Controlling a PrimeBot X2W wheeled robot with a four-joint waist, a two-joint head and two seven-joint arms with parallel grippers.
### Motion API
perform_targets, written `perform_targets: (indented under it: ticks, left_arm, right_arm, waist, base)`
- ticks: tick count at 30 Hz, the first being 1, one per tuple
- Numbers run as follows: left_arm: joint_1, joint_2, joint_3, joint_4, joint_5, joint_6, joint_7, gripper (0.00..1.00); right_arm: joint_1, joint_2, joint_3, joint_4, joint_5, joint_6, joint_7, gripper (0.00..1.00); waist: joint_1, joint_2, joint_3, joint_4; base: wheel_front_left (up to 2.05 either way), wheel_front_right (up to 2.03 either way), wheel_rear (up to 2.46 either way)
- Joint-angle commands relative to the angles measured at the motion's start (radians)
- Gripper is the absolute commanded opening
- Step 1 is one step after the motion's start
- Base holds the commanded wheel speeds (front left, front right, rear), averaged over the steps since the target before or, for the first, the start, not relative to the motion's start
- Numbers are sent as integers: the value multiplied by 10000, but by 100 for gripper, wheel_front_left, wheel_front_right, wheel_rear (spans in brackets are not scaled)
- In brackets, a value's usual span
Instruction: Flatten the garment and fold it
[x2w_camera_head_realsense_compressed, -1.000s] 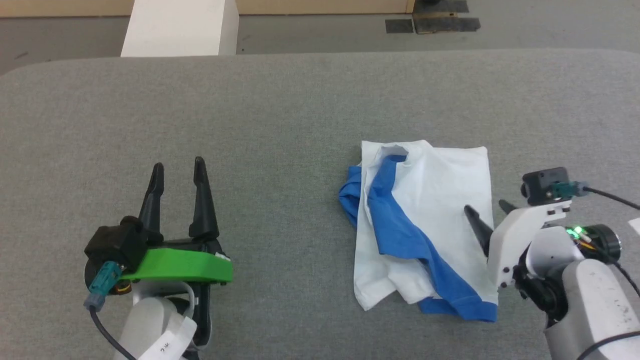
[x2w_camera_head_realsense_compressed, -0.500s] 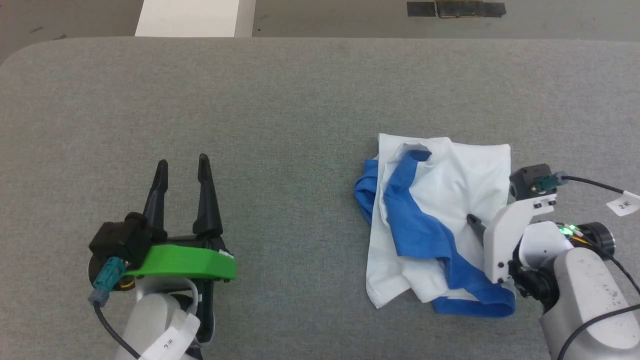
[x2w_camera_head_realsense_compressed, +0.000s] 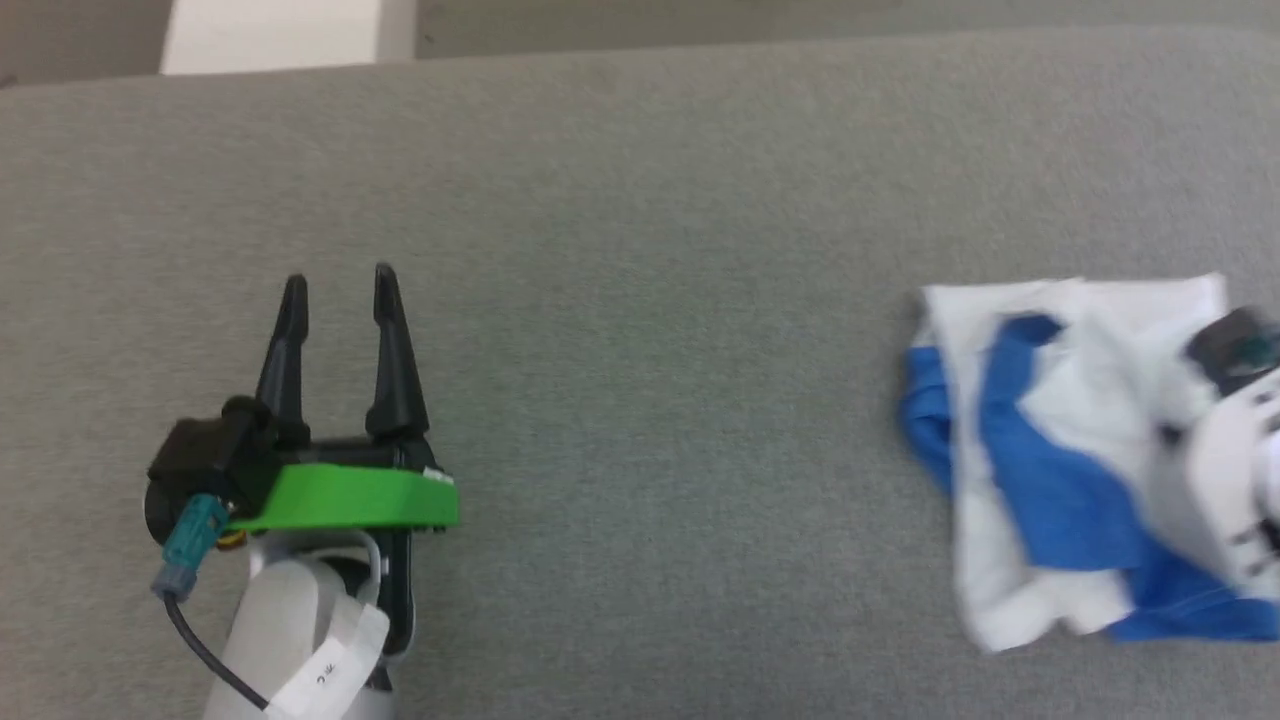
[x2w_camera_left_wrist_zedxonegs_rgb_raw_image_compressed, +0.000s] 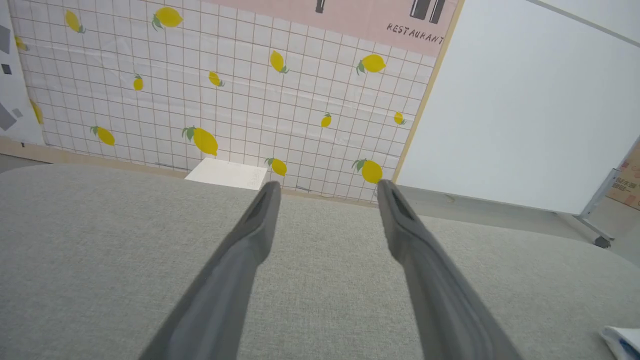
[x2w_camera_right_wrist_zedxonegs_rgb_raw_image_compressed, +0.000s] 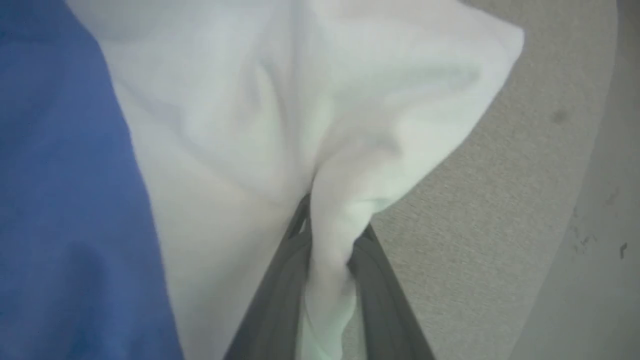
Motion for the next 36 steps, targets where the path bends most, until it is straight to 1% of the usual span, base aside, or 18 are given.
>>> perform_targets:
  ticks: [1,2,4,8,11,15,18,19,20,21,25,29,33,36]
  left_arm:
    - [-268,82,-25,-102,89,43,-4,100]
    - [-380,100,-69,-178,143,58,34,100]
    - [-586,157,-105,-312,226,92,111,100]
    - [-911,286,-142,-596,383,175,288,100]
    - [-1061,388,-155,-802,507,258,452,100]
    - [-1145,491,-147,-1034,607,358,603,100]
    - [-1146,542,-139,-1175,637,415,681,100]
    - [-1145,558,-140,-1198,633,420,698,100]
    - [-1143,571,-139,-1208,629,425,712,100]
    - [-1144,579,-139,-1210,625,435,724,100]
    - [-1089,569,-115,-1118,561,473,666,100]
    - [-777,536,123,-883,273,537,516,100]
    - [-375,530,567,-667,-104,648,395,100]
    - [-178,521,792,-546,-299,710,342,100]
  right_arm:
    - [-268,-385,28,78,125,-21,-180,0]
    - [-380,-736,47,200,270,-21,-328,0]
    - [-651,-1233,-54,555,366,-21,-651,0]
    - [-1260,-1691,-296,1469,384,-21,-1375,0]
    - [-1685,-1861,-450,2233,275,-21,-1774,0]
    - [-2336,-1832,-673,3210,64,-21,-2426,0]
    - [-2821,-1795,-618,3769,-182,-21,-2939,0]
    - [-2970,-1761,-610,3980,-242,-21,-3056,20]
    - [-3089,-1738,-620,4142,-287,-21,-3146,73]
    - [-3235,-1718,-637,4336,-352,-21,-3267,100]
    - [-3624,-1677,-619,4821,-420,-21,-3622,100]
    - [-4131,-1527,-959,4911,-32,-21,-4448,100]
    - [-4663,-934,-1369,4240,456,-21,-5368,100]
    - [-4776,-82,-1601,3378,688,-21,-5929,100]
  waist:
    - [0,-1,850,-647]
    - [0,-1,1052,-699]
    - [0,-1,1429,-786]
    - [0,-1,2083,-843]
    - [0,-1,2473,-845]
    - [0,-1,2823,-804]
    - [0,-1,2967,-778]
    - [0,-1,2980,-771]
    - [0,-1,2983,-768]
    - [0,-1,2967,-766]
    - [0,-1,2650,-771]
    - [0,-1,1721,-872]
    - [0,-1,716,-966]
    - [0,-1,15,-965]
  base:
    - [0,0,0]
    - [0,0,0]
    - [0,0,0]
    - [0,0,0]
    - [0,0,0]
    - [0,0,0]
    - [0,0,0]
    - [0,0,0]
    - [0,0,0]
    - [0,0,0]
    - [0,0,0]
    - [0,0,0]
    - [0,0,0]
    - [0,0,0]
